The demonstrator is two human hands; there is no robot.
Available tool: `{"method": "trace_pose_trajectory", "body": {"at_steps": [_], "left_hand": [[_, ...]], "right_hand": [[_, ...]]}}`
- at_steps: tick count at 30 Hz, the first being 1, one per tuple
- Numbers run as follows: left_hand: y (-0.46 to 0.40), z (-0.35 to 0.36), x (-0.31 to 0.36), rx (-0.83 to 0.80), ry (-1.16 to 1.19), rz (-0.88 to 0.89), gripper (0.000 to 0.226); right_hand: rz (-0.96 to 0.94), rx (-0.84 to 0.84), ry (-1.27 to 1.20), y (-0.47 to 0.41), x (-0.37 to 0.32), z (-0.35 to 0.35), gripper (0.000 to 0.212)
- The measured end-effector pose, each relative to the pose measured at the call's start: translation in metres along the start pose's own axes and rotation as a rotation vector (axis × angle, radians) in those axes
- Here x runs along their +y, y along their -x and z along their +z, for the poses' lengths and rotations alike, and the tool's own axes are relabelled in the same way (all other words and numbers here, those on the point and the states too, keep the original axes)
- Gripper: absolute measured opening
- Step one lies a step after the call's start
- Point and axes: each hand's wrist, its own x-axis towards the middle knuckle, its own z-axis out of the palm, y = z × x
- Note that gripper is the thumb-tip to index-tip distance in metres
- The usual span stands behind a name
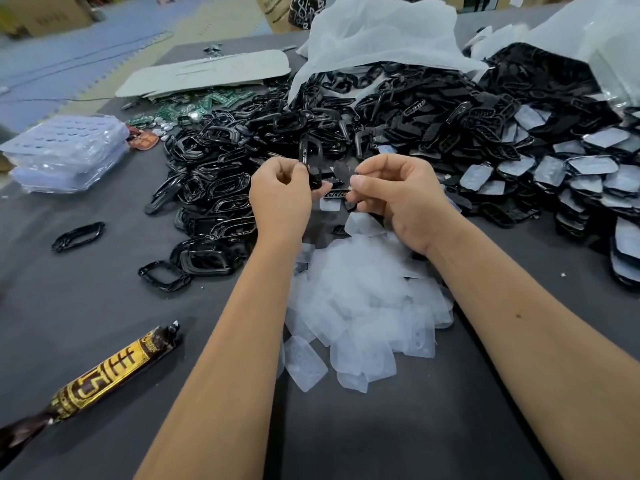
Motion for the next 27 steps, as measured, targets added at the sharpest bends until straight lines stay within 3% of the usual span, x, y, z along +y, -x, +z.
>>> {"method": "trace_pose_trajectory", "body": {"at_steps": [6,11,16,21,27], "left_hand": [[0.0010,0.0026,0.0021,-0.099,0.172,-0.137,0.012],[0.0021,0.0039,-0.0005,-0.162,0.124,-0.126,0.013],[-0.0004,0.0028,-0.0039,-0.114,0.109,-0.125,0.023],[0.0001,0.0015,-0.0054,-0.140,0.112,-0.128,0.023],[0.0005,0.0011,-0.0037,-0.132,0.120,-0.130,0.025]], "right_hand": [[0.035,-0.050,-0.102,0.0011,-0.0010,-0.0028,0.023],[-0.048,-0.003,0.002,0.0022,0.0032,-0.0017,0.021],[-0.124,0.045,0.122,0.0013,0.0075,-0.0007,0.010],[-0.158,0.058,0.166,0.0035,0.0088,0.0021,0.023],[-0.123,0.035,0.146,0.0033,0.0079,0.0014,0.018]]}}
